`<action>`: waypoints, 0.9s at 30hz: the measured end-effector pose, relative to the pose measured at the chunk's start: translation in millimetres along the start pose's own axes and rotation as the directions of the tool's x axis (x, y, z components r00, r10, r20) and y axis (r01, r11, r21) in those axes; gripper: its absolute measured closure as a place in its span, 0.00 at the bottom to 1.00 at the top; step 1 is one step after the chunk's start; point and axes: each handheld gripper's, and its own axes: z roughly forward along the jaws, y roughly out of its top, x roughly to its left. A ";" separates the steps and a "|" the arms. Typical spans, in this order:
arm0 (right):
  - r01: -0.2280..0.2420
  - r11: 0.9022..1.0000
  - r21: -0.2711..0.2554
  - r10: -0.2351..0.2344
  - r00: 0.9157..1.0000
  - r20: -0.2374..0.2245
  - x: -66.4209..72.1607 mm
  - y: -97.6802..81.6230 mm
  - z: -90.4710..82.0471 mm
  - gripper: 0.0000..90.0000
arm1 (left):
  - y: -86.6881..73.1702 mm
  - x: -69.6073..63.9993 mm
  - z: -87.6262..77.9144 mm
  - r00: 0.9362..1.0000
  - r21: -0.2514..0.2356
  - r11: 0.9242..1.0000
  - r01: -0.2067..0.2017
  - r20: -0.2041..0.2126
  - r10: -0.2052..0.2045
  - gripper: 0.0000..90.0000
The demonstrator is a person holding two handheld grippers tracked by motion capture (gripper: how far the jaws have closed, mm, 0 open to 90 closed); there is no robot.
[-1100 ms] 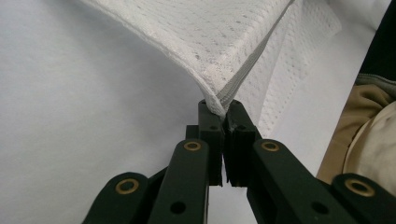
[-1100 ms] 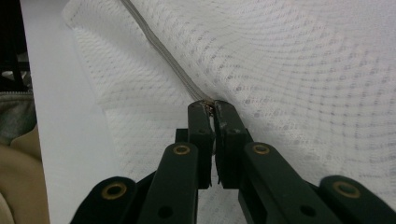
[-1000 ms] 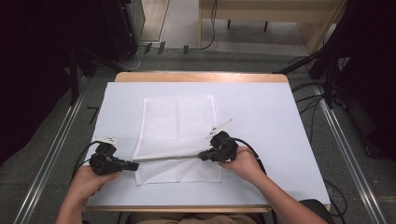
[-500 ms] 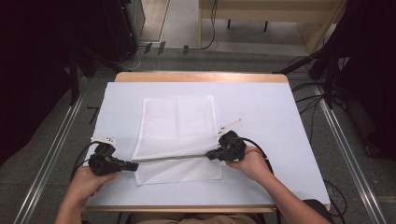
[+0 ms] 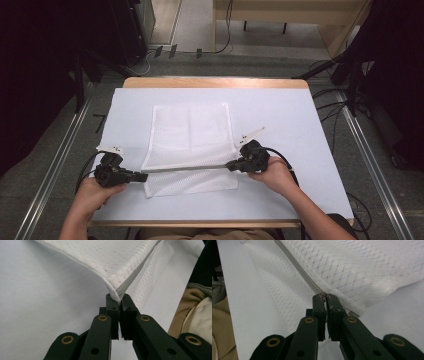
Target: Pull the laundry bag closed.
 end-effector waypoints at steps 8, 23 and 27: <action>-0.009 1.000 -0.002 0.009 1.000 0.009 -0.5 0.8 1.2 0.97 | 1.4 -1.4 1.9 1.000 0.015 1.000 0.010 -0.013 -0.009 0.92; -0.002 0.999 -0.038 0.003 0.999 0.036 -4.7 1.6 -1.5 0.87 | 5.0 -0.6 0.4 0.999 -0.018 0.999 0.035 -0.041 -0.036 0.58; -0.006 0.998 -0.063 0.009 0.999 0.045 -8.3 1.5 -3.4 0.77 | 7.7 -4.1 0.8 0.997 -0.042 0.999 0.015 -0.069 -0.018 0.49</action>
